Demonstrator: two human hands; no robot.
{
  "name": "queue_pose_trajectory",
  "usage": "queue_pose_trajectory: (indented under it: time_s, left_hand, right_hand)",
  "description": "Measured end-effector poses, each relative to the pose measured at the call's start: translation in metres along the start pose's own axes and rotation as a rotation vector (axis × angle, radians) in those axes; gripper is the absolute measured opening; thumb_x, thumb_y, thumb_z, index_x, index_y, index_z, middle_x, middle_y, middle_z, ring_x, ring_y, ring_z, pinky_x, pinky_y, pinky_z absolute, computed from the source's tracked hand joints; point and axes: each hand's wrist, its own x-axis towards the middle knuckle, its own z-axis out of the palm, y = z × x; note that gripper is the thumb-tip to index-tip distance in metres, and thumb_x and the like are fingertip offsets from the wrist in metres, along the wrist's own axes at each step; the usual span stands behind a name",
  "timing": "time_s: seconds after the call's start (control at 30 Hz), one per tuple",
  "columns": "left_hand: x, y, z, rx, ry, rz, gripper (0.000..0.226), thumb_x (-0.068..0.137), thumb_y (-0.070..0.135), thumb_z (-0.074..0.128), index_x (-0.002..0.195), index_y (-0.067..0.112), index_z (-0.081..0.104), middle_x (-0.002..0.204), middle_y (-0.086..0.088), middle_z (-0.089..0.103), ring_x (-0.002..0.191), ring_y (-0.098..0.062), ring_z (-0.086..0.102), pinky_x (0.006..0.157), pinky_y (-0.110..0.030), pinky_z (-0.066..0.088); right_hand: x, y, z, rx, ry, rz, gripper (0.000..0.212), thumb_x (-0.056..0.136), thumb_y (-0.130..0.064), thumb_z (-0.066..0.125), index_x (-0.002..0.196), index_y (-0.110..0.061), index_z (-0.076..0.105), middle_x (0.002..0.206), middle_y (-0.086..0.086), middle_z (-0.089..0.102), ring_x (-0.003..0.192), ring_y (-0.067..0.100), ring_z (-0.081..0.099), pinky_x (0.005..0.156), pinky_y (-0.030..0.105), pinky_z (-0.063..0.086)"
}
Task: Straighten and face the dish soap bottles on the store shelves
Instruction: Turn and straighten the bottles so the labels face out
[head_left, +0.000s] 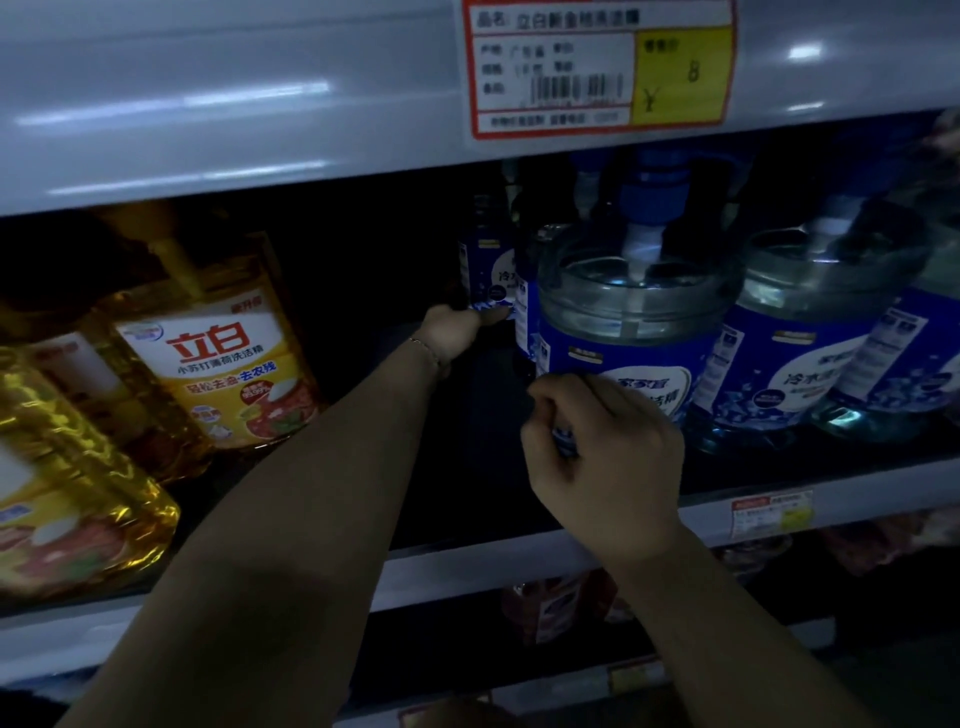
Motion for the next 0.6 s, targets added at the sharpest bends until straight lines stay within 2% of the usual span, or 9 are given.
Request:
queue_pose_trajectory:
  time_s: [0.13, 0.23, 0.33, 0.37, 0.43, 0.47, 0.5, 0.6]
  left_hand:
    - [0.003, 0.001, 0.008, 0.023, -0.018, -0.004, 0.064, 0.087, 0.020, 0.070, 0.141, 0.000, 0.041, 0.138, -0.013, 0.052, 0.121, -0.030, 0.054, 0.107, -0.040, 0.043]
    - [0.003, 0.006, 0.016, 0.076, -0.087, 0.002, 0.047, 0.099, 0.014, 0.049, 0.143, 0.001, 0.037, 0.143, -0.008, 0.045, 0.125, -0.023, 0.048, 0.106, -0.030, 0.040]
    - [0.005, 0.007, 0.014, 0.326, -0.113, 0.058, 0.042, 0.103, 0.015, 0.038, 0.144, 0.005, 0.037, 0.139, -0.007, 0.048, 0.123, -0.023, 0.048, 0.101, -0.027, 0.040]
    - [0.003, 0.006, 0.012, 0.428, -0.099, 0.081, 0.039, 0.102, 0.016, 0.040, 0.139, 0.006, 0.044, 0.128, -0.008, 0.055, 0.114, -0.023, 0.053, 0.094, -0.027, 0.044]
    - [0.000, 0.003, 0.010, 0.545, -0.072, 0.113, 0.027, 0.099, 0.016, 0.044, 0.120, 0.006, 0.058, 0.102, -0.004, 0.060, 0.090, -0.018, 0.056, 0.068, -0.021, 0.047]
    - [-0.006, 0.001, 0.012, 0.550, -0.039, 0.139, 0.027, 0.097, 0.016, 0.045, 0.118, 0.005, 0.059, 0.102, -0.004, 0.061, 0.089, -0.017, 0.056, 0.062, -0.020, 0.045]
    - [-0.015, -0.001, 0.015, 0.496, -0.007, 0.165, 0.029, 0.096, 0.016, 0.047, 0.123, 0.006, 0.055, 0.110, -0.003, 0.060, 0.095, -0.017, 0.056, 0.066, -0.020, 0.045]
    - [-0.055, -0.015, 0.027, 0.207, -0.007, 0.264, 0.050, 0.097, 0.023, 0.046, 0.146, 0.020, 0.033, 0.139, -0.001, 0.050, 0.122, -0.018, 0.050, 0.101, -0.031, 0.044]
  right_hand:
    - [0.002, -0.004, 0.005, -0.024, 0.031, 0.006, 0.019, 0.076, -0.015, 0.055, 0.078, -0.012, 0.074, 0.061, 0.001, 0.065, 0.051, 0.020, 0.056, 0.055, 0.019, 0.036]
    - [0.002, -0.007, 0.007, -0.022, 0.042, 0.029, 0.020, 0.076, -0.016, 0.054, 0.078, -0.012, 0.074, 0.061, 0.001, 0.065, 0.050, 0.020, 0.057, 0.054, 0.020, 0.038]
    - [0.001, -0.008, 0.007, -0.024, 0.031, 0.045, 0.020, 0.076, -0.017, 0.054, 0.078, -0.013, 0.073, 0.062, 0.000, 0.065, 0.052, 0.020, 0.058, 0.056, 0.019, 0.036]
    - [0.000, -0.007, 0.007, -0.020, 0.019, 0.042, 0.020, 0.076, -0.017, 0.054, 0.079, -0.012, 0.073, 0.063, 0.001, 0.065, 0.053, 0.020, 0.058, 0.057, 0.020, 0.037]
    - [-0.002, -0.005, 0.005, -0.001, -0.005, 0.035, 0.020, 0.077, -0.017, 0.054, 0.080, -0.011, 0.072, 0.064, 0.002, 0.064, 0.055, 0.021, 0.058, 0.057, 0.021, 0.039]
    - [-0.003, -0.004, 0.004, 0.015, -0.019, 0.033, 0.020, 0.077, -0.017, 0.054, 0.081, -0.010, 0.072, 0.065, 0.003, 0.064, 0.057, 0.020, 0.058, 0.058, 0.022, 0.041]
    - [-0.004, -0.003, 0.002, 0.039, -0.034, 0.033, 0.021, 0.077, -0.017, 0.054, 0.082, -0.009, 0.072, 0.067, 0.003, 0.064, 0.058, 0.020, 0.059, 0.059, 0.023, 0.042]
    - [-0.007, -0.001, -0.009, 0.127, -0.057, 0.062, 0.021, 0.079, -0.020, 0.054, 0.086, -0.007, 0.069, 0.072, 0.006, 0.064, 0.065, 0.018, 0.057, 0.059, 0.025, 0.047]
